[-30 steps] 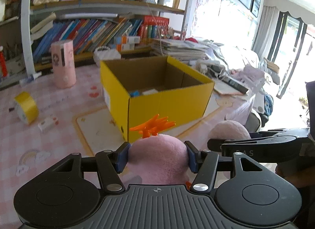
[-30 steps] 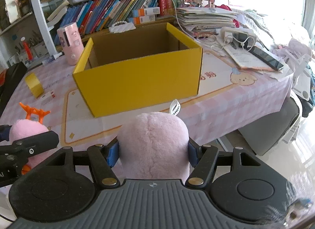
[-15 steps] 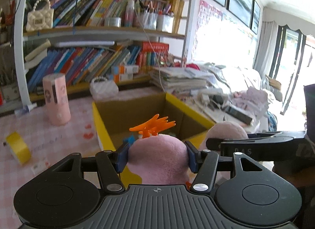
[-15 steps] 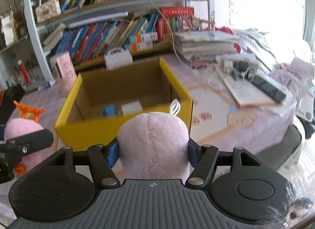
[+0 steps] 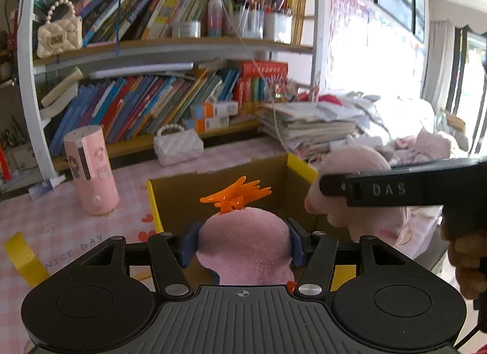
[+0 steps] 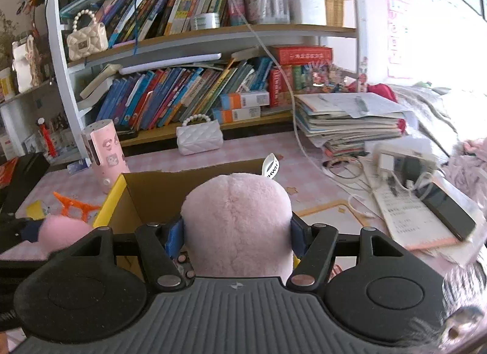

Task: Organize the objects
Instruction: 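Open the left tool dropping the chick while the right tool releases the pig into the box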

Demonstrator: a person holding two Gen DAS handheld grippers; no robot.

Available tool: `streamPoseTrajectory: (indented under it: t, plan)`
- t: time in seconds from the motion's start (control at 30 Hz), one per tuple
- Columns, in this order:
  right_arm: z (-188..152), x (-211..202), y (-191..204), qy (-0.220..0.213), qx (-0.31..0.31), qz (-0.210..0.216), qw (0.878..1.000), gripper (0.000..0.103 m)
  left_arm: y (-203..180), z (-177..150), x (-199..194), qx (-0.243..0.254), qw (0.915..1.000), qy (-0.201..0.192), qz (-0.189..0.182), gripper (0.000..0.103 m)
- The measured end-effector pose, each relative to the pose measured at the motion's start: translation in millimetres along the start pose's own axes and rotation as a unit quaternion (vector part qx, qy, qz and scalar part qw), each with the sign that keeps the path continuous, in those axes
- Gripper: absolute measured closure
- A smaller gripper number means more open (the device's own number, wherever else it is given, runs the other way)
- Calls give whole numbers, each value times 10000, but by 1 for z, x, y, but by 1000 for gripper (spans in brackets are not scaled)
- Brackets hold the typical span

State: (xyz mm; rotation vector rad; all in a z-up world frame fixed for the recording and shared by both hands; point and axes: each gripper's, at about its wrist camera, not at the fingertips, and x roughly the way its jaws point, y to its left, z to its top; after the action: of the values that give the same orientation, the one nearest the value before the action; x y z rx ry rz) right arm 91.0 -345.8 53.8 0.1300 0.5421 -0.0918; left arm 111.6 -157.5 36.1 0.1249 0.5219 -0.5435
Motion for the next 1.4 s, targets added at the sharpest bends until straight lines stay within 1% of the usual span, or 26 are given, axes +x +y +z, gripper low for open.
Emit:
streamPoseTrajectory:
  t: [0.3,0.53,0.6,0.67,0.87,1.0,1.23,1.37,1.4]
  plan:
    - [7,48,5,344,-373,397,9979,40,-6,-3,33,178,9991,345,182,47]
    - [10,82,12,655,-609,638,9939,40,-3,-7,54,160,9970,676,334,47]
    - [10,90,14,751,-669,687,9925,40,-3,-8,58,166,9965,732,362,50]
    - [10,99,15,860,-725,734,9909,40,-4,-9,61,186,9961,777,375,50]
    - [7,119,21,1258,-866,887,9843,40,-2,-12,66,126,9954,855,403,50]
    - [4,127,24,1480,-903,953,9802,40,-2,-13,66,113,9955,833,426,50]
    - [5,134,27,1693,-1052,1061,9742,38,-4,-15,67,116,9955,804,482,50]
    - [5,137,27,1801,-1012,1099,9722,37,-4,-15,66,77,9955,802,508,47]
    - [5,137,26,1803,-976,1089,9727,36,-3,-15,65,56,9954,801,517,43]
